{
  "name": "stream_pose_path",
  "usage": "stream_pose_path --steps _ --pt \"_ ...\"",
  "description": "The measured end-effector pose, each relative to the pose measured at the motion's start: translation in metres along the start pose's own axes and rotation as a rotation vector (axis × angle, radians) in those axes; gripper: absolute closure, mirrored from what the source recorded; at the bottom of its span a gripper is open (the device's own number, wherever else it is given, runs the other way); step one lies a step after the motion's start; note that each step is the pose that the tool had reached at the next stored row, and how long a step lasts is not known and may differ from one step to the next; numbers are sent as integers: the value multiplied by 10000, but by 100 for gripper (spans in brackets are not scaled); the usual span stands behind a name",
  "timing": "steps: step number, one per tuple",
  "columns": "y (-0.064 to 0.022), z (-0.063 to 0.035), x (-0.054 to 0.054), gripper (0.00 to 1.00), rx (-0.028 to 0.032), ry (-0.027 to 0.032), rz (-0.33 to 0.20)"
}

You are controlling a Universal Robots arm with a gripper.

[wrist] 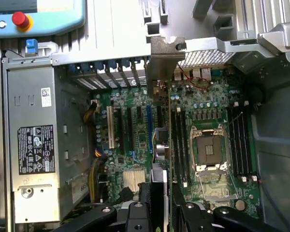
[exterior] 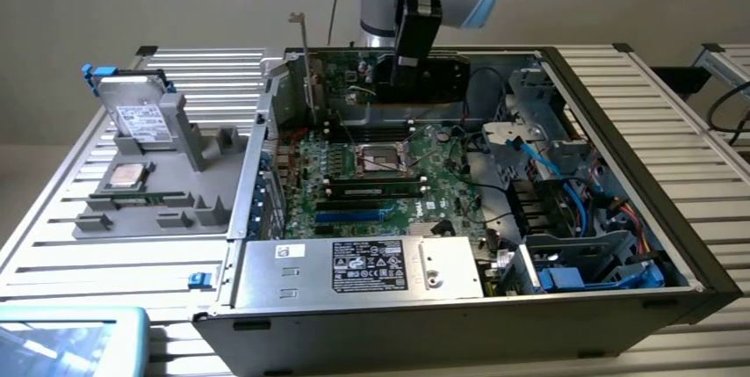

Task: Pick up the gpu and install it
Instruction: 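Insert the gpu into the slot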

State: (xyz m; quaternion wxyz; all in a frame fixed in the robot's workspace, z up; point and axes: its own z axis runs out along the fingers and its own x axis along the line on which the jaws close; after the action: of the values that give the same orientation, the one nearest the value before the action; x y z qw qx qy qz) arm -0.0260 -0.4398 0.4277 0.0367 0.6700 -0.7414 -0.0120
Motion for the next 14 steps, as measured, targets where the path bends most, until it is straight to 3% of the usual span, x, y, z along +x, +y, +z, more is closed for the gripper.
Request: stream_pose_path --steps 4,5,14 --pt "2 29 -36 72 19 190 -5" --pt "3 39 -51 72 20 207 -6" --pt "3 56 -65 72 24 214 -11"
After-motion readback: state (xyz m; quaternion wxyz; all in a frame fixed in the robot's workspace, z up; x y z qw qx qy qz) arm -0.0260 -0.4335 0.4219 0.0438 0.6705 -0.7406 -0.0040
